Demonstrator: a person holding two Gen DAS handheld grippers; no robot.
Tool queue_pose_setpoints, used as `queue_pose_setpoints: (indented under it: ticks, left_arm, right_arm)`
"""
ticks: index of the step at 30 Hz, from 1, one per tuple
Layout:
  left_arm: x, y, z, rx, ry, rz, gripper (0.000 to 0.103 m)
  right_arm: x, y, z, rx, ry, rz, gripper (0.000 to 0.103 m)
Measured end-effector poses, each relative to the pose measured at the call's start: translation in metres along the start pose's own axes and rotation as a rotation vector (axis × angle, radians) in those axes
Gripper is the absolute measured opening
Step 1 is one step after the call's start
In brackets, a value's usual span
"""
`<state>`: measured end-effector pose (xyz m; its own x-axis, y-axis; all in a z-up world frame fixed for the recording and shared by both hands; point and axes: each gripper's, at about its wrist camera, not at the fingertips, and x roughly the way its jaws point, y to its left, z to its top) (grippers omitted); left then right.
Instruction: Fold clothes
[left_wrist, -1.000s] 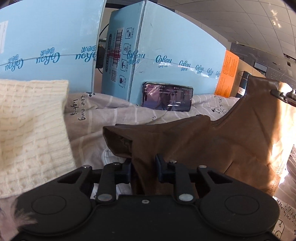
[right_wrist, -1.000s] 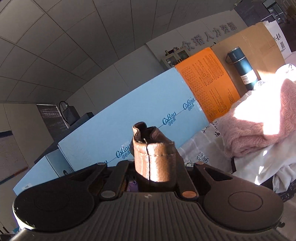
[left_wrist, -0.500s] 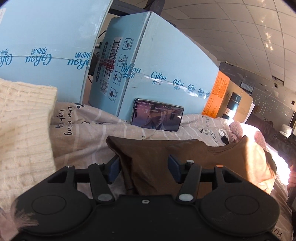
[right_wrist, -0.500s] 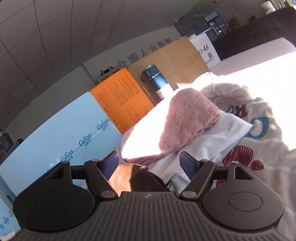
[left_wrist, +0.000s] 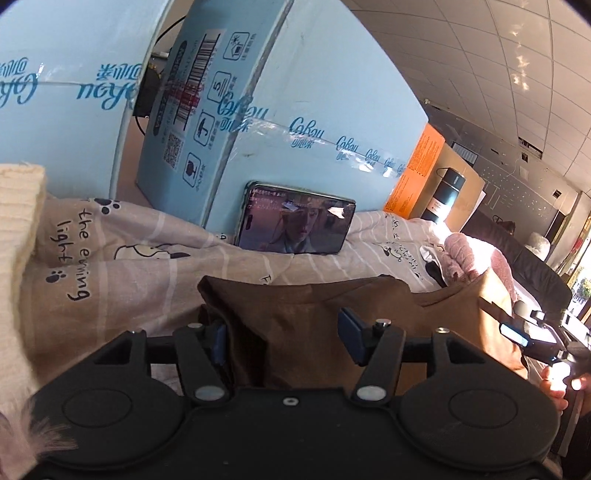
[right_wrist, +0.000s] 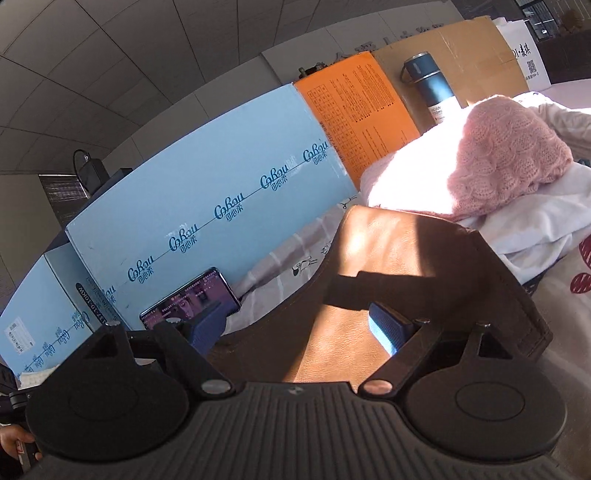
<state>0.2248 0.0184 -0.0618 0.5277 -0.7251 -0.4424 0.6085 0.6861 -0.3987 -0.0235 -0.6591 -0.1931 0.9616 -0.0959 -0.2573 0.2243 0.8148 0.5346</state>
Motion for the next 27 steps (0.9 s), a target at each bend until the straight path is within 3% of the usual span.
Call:
queue_pose_setpoints:
  ticks: [3,5,11,13,15,21,27]
  left_arm:
    - [-0.005,-0.003,0.000,-0.004,-0.054,-0.063,0.059]
    - [-0.005,-0.013,0.002,0.037,-0.050,-0.107,0.059]
    - [0.029,-0.021,-0.001,0.118,0.073,-0.032,0.053]
    - [0.031,-0.029,-0.004,0.189,0.069,0.002,0.023]
    - [0.024,-0.037,-0.005,0.248,0.033,0.020,0.010]
    - [-0.032,-0.080,-0.015,0.351,-0.130,-0.101,0.008]
    - [-0.068,-0.142,-0.052,0.543,-0.163,-0.190,0.008]
  right_arm:
    - [0.000,-0.006,-0.002,0.034,0.013,0.007,0.083]
    - [0.000,-0.006,-0.002,0.037,0.019,0.007,0.083]
    - [0.003,-0.007,-0.003,0.038,0.034,0.005,0.083]
    - [0.004,-0.007,-0.003,0.038,0.039,0.005,0.083]
    - [0.004,-0.008,-0.004,0.039,0.044,0.004,0.083]
    - [0.004,-0.011,-0.002,0.067,0.049,0.040,0.084]
    - [0.002,-0.012,0.001,0.141,0.090,0.169,0.084]
